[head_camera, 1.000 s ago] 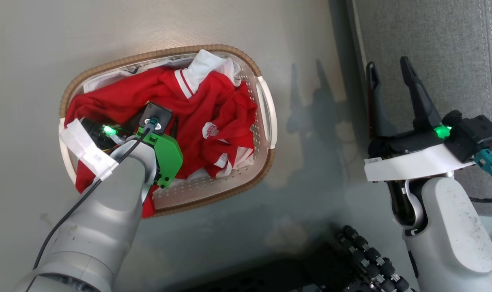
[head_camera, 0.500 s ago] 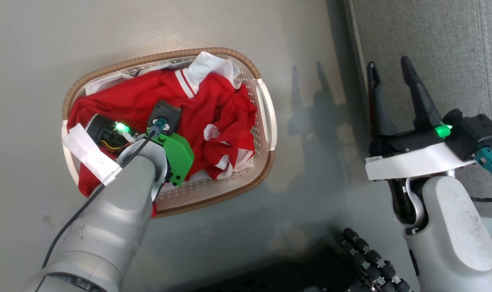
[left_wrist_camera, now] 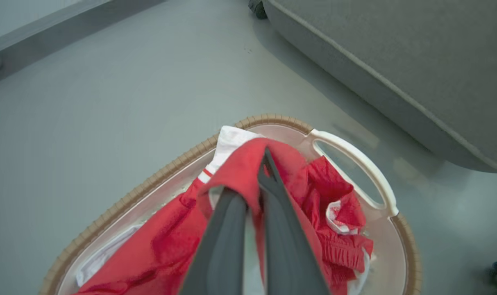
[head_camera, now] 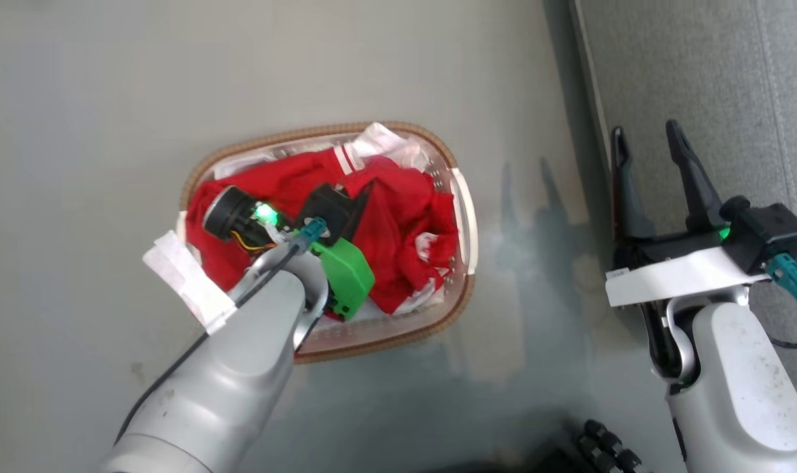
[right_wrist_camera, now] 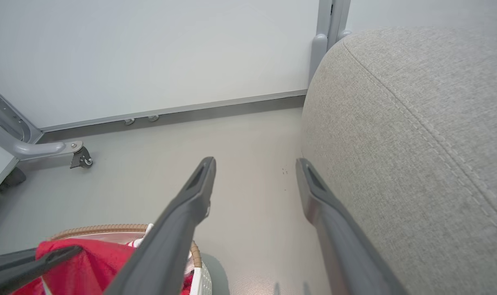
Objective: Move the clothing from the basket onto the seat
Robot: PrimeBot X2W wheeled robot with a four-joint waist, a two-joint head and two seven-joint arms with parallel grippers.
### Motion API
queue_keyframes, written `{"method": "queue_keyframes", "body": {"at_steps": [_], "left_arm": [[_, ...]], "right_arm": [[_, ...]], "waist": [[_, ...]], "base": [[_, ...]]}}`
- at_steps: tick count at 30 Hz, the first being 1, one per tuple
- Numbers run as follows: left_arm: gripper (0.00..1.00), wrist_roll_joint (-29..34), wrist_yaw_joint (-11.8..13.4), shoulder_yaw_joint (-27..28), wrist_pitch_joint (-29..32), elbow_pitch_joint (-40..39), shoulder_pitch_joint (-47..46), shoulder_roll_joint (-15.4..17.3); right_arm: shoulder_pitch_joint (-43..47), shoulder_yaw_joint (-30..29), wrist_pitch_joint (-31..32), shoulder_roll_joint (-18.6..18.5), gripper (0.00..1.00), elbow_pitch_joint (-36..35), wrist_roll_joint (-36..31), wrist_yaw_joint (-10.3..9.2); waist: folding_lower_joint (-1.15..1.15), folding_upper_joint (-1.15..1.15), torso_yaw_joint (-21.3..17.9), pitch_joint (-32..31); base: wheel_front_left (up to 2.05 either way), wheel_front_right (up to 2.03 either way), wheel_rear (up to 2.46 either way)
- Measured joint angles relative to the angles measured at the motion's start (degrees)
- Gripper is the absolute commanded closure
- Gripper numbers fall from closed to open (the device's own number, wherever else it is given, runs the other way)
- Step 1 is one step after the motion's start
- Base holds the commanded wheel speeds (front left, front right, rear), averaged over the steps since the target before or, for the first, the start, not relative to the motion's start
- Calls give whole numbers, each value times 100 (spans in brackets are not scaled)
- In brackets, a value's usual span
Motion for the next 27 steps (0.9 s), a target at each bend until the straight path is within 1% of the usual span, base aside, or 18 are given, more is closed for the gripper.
{"method": "queue_keyframes", "body": {"at_steps": [4,9,16,22,27], "left_arm": [[100,12,-16,-115,-4,-447,221,23],[100,120,-18,-241,-12,-953,411,255],[100,238,-24,-498,-13,-1319,475,525],[100,121,-25,-660,130,-1712,53,812],[100,-25,-26,-792,394,-2008,-280,1039]], "right_arm": [[210,-94,1,0,0,102,-140,1],[599,-170,0,-1,0,247,-222,1],[1127,-134,0,-1,0,421,-237,1],[1390,-35,0,-1,0,464,-191,1],[1472,93,0,-2,0,483,-200,1]], "waist": [[0,0,142,-430],[0,0,306,-1059],[0,0,482,-1993],[0,0,570,-2734],[0,0,607,-3219]], "base": [[0,0,0],[0,0,0],[0,0,0],[0,0,0],[0,0,0]]}}
